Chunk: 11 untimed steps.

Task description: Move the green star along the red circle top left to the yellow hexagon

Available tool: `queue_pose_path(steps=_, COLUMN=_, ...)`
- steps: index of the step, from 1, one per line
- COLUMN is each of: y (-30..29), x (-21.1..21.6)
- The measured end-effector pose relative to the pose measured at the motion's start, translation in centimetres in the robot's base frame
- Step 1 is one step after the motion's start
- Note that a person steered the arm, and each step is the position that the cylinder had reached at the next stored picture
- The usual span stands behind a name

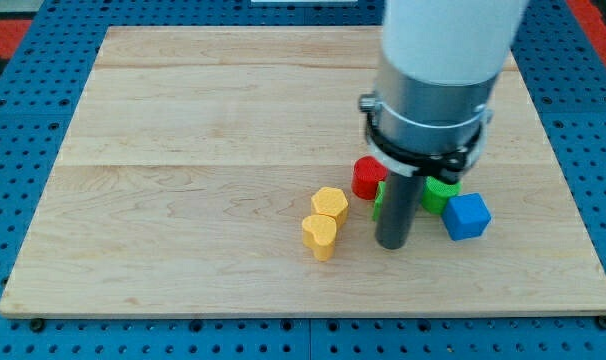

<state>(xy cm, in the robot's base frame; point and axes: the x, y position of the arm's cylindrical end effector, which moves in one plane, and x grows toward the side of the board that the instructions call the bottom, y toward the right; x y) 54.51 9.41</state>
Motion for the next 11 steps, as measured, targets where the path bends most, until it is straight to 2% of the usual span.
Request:
queue_pose_path(steps=2, y=2.6, x=-2.0)
queue_pose_path(steps=5, y=0.1, x=-10.9)
queue_pose_path(steps=7, y=-1.1, x=-11.7)
queue_pose_path(steps=9, y=4.3, x=-11.0)
queue_pose_path(steps=10, y=5.1, x=-10.9)
queue_pose_path(steps=11, y=2.1, x=-10.3)
